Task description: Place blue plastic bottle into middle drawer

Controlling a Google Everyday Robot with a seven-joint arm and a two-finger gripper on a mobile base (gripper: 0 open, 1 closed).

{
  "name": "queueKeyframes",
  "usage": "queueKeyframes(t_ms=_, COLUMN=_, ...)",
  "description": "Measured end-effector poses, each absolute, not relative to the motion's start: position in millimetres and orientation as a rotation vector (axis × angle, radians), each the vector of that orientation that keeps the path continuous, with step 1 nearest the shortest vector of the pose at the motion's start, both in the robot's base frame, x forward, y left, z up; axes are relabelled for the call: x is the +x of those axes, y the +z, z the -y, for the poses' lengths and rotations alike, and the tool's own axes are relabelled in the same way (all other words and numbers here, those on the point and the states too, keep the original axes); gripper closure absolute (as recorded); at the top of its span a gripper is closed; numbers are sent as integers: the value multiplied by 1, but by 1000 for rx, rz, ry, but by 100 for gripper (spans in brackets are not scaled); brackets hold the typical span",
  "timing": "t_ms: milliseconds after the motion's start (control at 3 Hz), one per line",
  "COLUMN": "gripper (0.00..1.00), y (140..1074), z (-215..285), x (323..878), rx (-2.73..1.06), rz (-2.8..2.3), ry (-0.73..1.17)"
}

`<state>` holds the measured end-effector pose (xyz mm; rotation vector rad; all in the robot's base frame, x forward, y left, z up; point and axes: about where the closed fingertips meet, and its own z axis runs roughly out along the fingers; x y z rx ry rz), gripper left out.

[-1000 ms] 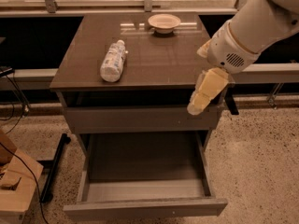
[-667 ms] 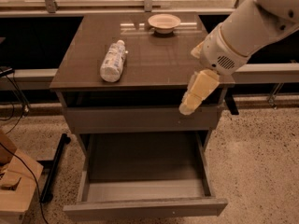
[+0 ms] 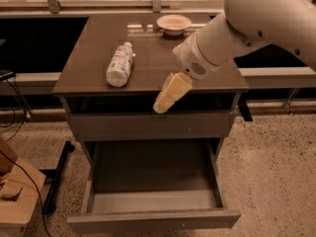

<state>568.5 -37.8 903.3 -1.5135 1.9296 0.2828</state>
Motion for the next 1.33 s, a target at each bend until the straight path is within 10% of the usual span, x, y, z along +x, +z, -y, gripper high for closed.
queueKeyframes(t_ms=1333, gripper=0, y=888, z=-25, x=634, rx=-1405, rz=-1836, ry=401)
